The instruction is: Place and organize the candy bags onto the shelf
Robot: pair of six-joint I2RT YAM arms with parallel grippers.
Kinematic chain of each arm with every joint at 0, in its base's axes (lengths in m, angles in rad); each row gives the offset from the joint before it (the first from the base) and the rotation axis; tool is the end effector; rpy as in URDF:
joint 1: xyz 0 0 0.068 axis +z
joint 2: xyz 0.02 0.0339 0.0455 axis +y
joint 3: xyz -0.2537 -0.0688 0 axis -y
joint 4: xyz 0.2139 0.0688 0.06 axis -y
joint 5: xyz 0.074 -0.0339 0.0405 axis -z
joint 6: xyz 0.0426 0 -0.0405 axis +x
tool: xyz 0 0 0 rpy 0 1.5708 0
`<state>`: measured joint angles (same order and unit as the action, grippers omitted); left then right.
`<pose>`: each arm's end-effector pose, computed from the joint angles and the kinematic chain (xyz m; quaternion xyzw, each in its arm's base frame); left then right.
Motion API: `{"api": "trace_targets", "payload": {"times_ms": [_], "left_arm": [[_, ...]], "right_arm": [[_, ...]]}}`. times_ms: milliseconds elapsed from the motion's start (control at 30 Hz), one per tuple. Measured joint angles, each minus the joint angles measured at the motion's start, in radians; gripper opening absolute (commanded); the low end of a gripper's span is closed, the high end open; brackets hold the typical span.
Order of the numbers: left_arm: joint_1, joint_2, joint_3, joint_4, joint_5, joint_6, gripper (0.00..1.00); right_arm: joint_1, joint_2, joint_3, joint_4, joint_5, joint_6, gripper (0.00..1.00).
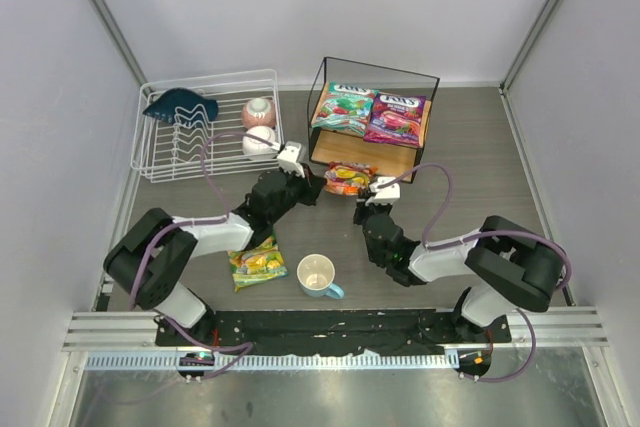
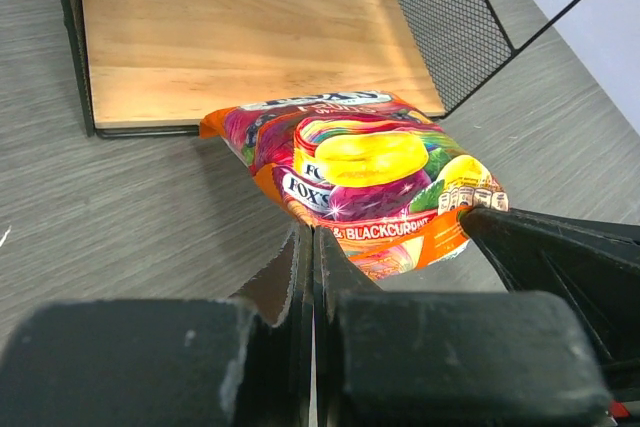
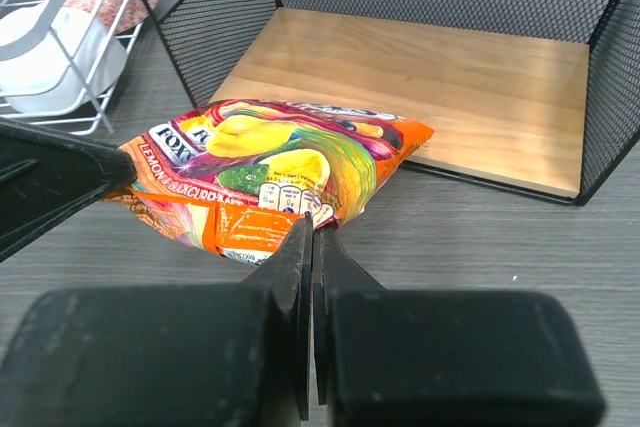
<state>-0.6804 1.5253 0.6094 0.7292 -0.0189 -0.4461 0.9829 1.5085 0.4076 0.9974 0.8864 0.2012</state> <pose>0.2344 -0.1887 0.2122 0.0840 0.7653 -0.3345 0.5434 0.1689 0.1938 0.1927 0.0099 0.7298 0.0733 0.6797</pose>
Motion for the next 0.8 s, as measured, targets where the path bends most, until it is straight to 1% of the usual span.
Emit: {"api": "trace_targets", "payload": {"times_ms": [300,800], "left_arm": [[0.000,0.126,0.058,0.073,-0.014,0.023,0.00],[0.002,0.162,0.117,0.098,-0.056,0.113,0.00]], "right_arm": [[-0.076,0.077,0.011,0.078,-0.047,-0.038,0.01],[-0.111,0.169,0.063,0.176,-0.077,-0.087,0.01]]}}
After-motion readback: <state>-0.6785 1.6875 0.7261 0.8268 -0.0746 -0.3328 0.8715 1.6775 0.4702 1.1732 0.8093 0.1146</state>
